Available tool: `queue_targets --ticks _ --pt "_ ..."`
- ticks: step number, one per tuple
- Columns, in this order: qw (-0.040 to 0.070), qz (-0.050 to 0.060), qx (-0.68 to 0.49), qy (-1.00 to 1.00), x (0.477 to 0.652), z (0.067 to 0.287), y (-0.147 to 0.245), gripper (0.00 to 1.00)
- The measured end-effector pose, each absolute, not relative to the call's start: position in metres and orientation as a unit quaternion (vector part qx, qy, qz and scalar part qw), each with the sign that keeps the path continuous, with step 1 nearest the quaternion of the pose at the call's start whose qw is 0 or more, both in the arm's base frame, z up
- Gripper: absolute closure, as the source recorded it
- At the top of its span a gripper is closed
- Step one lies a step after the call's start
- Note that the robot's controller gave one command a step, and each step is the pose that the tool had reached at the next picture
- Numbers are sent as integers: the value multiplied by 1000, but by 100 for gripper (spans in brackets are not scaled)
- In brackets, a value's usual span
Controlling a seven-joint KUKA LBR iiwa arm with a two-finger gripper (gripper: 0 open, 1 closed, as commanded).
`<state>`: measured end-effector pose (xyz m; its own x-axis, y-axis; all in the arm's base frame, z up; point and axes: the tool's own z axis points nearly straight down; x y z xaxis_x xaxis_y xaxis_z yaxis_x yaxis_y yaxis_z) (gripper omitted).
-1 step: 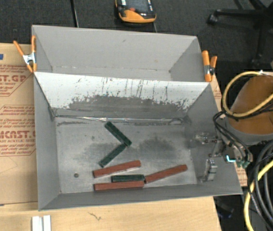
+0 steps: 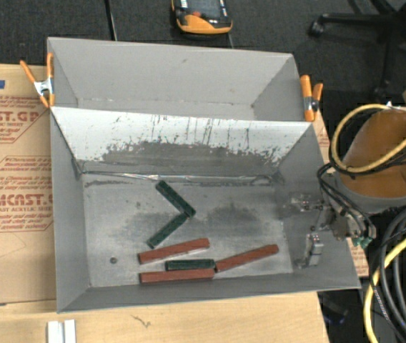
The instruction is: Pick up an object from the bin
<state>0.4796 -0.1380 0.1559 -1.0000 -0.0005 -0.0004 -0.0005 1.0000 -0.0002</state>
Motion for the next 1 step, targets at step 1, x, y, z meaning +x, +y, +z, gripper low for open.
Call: queue_targets --ticks 1 --pt "4 -1 -66 998 483 76 -88 0"
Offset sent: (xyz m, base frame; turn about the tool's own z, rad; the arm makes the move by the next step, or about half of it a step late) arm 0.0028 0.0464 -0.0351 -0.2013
